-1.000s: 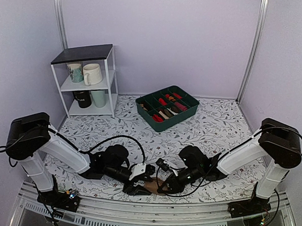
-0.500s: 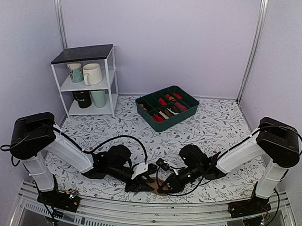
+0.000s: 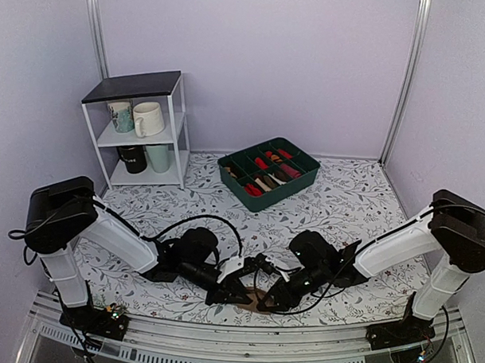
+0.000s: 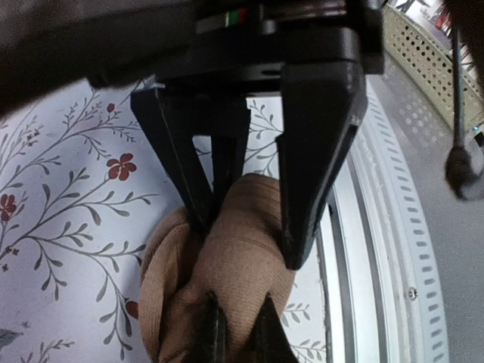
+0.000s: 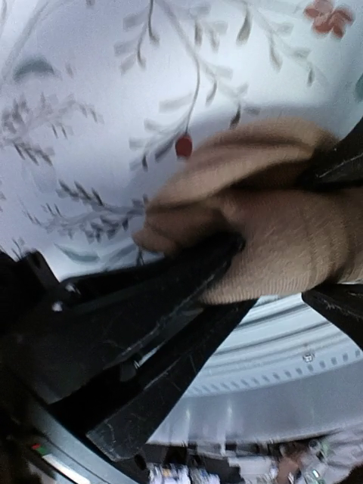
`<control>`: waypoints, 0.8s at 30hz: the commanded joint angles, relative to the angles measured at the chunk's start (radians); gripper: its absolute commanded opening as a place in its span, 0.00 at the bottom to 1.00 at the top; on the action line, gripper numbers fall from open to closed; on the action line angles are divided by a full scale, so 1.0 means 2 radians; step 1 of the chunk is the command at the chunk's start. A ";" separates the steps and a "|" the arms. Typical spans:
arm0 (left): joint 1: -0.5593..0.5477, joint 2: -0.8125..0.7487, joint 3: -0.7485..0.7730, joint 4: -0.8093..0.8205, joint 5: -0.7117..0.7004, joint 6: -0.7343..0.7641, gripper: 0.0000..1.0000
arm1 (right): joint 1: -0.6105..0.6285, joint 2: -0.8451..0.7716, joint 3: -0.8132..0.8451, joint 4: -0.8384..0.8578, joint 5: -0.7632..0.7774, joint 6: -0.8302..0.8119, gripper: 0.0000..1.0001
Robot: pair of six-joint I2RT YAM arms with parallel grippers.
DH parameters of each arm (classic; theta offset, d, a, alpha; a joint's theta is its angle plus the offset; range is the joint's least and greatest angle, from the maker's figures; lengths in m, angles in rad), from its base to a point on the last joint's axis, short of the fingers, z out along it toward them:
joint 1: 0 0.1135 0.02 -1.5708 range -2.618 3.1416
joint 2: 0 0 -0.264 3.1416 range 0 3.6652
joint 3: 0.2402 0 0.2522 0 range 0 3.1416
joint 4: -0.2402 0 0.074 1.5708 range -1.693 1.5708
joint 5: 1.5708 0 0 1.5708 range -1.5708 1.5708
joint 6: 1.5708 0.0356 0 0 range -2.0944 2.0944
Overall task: Roll the socks
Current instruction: Roll the sock at the center of the board.
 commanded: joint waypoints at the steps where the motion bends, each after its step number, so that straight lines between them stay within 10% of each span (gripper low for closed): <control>1: 0.005 0.035 -0.005 -0.111 0.019 -0.033 0.00 | 0.001 -0.081 -0.016 -0.064 0.148 -0.048 0.42; 9: 0.016 0.049 0.016 -0.164 0.038 -0.047 0.00 | 0.088 -0.219 -0.095 0.001 0.258 -0.173 0.50; 24: 0.019 0.059 0.020 -0.171 0.048 -0.047 0.00 | 0.189 -0.074 -0.023 -0.009 0.419 -0.208 0.50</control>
